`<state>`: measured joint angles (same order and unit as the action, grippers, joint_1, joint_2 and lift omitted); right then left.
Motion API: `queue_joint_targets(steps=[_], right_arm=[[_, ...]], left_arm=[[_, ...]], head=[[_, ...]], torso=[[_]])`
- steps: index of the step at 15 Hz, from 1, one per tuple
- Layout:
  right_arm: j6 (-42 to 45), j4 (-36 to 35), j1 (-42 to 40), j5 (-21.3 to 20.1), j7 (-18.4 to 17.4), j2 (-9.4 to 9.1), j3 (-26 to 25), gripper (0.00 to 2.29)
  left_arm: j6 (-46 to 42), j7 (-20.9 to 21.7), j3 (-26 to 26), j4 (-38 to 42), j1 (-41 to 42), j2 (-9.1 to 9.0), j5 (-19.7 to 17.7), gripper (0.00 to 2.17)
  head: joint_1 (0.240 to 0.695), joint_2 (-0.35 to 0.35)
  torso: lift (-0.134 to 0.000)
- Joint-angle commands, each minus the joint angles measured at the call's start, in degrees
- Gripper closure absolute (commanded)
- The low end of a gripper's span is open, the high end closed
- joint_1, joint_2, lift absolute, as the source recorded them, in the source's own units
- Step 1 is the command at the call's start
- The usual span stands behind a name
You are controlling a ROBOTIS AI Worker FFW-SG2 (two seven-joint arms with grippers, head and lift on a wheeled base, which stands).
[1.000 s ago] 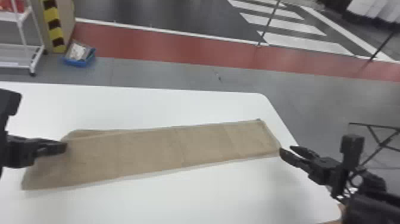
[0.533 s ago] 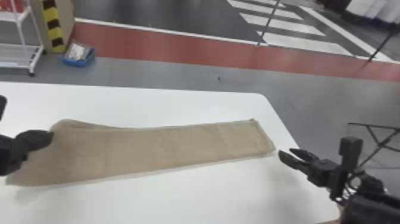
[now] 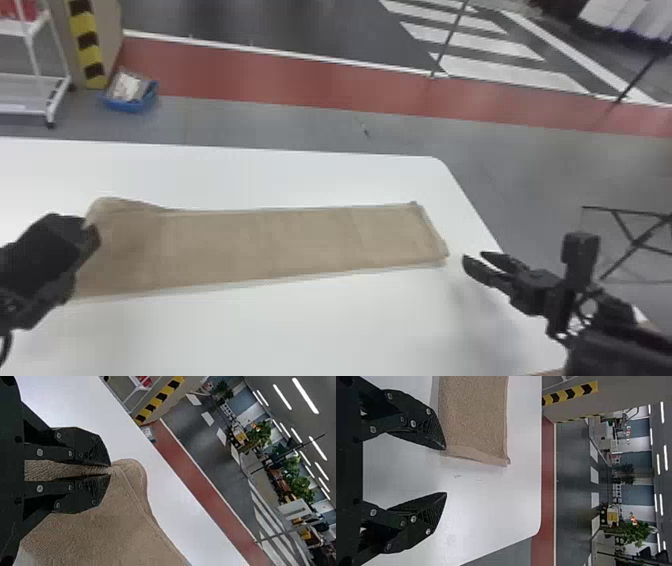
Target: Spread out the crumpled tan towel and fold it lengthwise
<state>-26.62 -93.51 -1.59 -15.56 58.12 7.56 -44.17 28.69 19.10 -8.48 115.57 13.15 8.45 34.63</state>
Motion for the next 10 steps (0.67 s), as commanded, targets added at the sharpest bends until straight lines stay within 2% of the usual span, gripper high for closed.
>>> queue_joint_targets(steps=[1,6,10], right_arm=[[0.1,0.0,-0.1,0.0,0.1,0.0,-0.3,0.57],[0.1,0.0,-0.3,0.4,0.1,0.0,-0.8,0.57],[-0.1,0.1,-0.3,0.4,0.2,0.0,-0.8,0.57]], left_arm=[[-2.0,0.2,-1.3,-1.7,0.1,-0.01,1.0,0.05],[-3.8,2.3,-2.0,-1.6,1.1,0.08,1.0,0.1],[-3.8,2.2,-1.4,-2.5,0.3,0.25,1.1,0.11]], head=[[0.695,-0.35],[0.695,-0.35],[0.695,-0.35]], torso=[[-0.124],[-0.124],[-0.124]])
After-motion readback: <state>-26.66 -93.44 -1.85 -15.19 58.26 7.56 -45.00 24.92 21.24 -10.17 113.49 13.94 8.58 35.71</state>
